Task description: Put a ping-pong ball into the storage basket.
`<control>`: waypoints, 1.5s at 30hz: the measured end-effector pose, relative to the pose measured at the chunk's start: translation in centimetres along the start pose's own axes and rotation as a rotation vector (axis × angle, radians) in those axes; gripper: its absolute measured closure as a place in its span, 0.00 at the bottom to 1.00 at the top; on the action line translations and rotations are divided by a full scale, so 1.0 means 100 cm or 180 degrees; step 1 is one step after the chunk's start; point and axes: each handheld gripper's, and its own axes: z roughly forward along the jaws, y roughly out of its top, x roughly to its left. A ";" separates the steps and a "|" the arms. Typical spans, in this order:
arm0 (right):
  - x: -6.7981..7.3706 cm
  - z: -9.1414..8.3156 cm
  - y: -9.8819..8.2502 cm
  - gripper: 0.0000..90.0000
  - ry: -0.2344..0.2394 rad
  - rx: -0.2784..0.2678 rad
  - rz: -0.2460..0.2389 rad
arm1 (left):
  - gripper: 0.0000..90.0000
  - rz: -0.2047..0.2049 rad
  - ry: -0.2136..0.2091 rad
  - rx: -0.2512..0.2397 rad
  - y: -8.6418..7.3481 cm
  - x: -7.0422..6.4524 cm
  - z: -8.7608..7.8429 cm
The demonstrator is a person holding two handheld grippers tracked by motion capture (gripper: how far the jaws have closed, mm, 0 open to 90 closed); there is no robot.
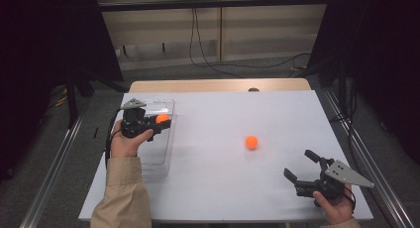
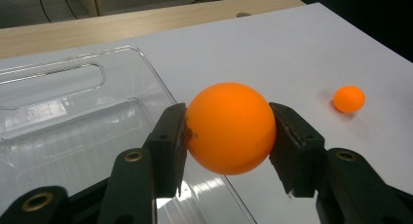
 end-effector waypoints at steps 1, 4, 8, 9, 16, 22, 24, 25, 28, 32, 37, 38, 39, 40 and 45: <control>0.000 0.000 0.000 0.02 0.0000 0.0002 -0.0001 | 0.57 0.0000 0.0000 0.0003 0.000 0.000 0.000; 0.000 0.000 0.000 0.02 0.0001 0.0003 0.0002 | 0.57 -0.0004 0.0025 0.0013 0.000 0.001 -0.001; 0.000 0.000 0.000 0.02 0.0003 0.0001 0.0002 | 0.57 -0.0009 0.0047 0.0002 -0.001 0.003 -0.001; 0.000 0.000 0.000 0.02 0.0001 0.0002 0.0002 | 0.57 -0.0008 0.0051 -0.0001 -0.001 0.004 -0.002; 0.000 0.000 0.000 0.02 0.0003 0.0005 0.0005 | 0.57 -0.0005 0.0153 0.0024 -0.004 0.008 -0.002; 0.001 0.001 0.000 0.02 0.0007 0.0003 0.0011 | 0.57 -0.0034 0.0189 0.0037 -0.006 0.012 -0.002; 0.001 0.001 0.000 0.02 0.0006 0.0004 0.0011 | 0.57 -0.0036 0.0209 0.0043 -0.006 0.013 -0.002; 0.000 0.001 0.000 0.02 0.0006 0.0003 0.0011 | 0.57 -0.0028 0.0214 0.0038 -0.006 0.013 -0.003; 0.000 0.001 0.000 0.02 0.0008 0.0006 0.0007 | 0.57 -0.0024 0.0231 0.0039 -0.007 0.014 -0.003; 0.001 0.001 0.000 0.02 0.0008 0.0003 0.0010 | 0.57 -0.0018 0.0284 0.0055 -0.008 0.015 -0.002; 0.001 0.001 0.000 0.02 0.0007 0.0004 0.0011 | 0.57 -0.0018 0.0298 0.0068 -0.009 0.017 -0.001; 0.001 0.001 0.000 0.02 0.0008 0.0004 0.0013 | 0.57 -0.0011 0.0301 0.0069 -0.009 0.017 -0.002; 0.001 0.001 0.000 0.02 0.0007 0.0006 0.0014 | 0.57 -0.0014 0.0304 0.0064 -0.009 0.017 -0.002; 0.001 0.001 0.000 0.02 0.0007 0.0006 0.0015 | 0.57 -0.0019 0.0306 0.0064 -0.009 0.018 -0.002; 0.000 0.001 0.000 0.02 0.0008 0.0007 0.0007 | 0.57 -0.0003 0.0352 0.0086 -0.010 0.020 -0.003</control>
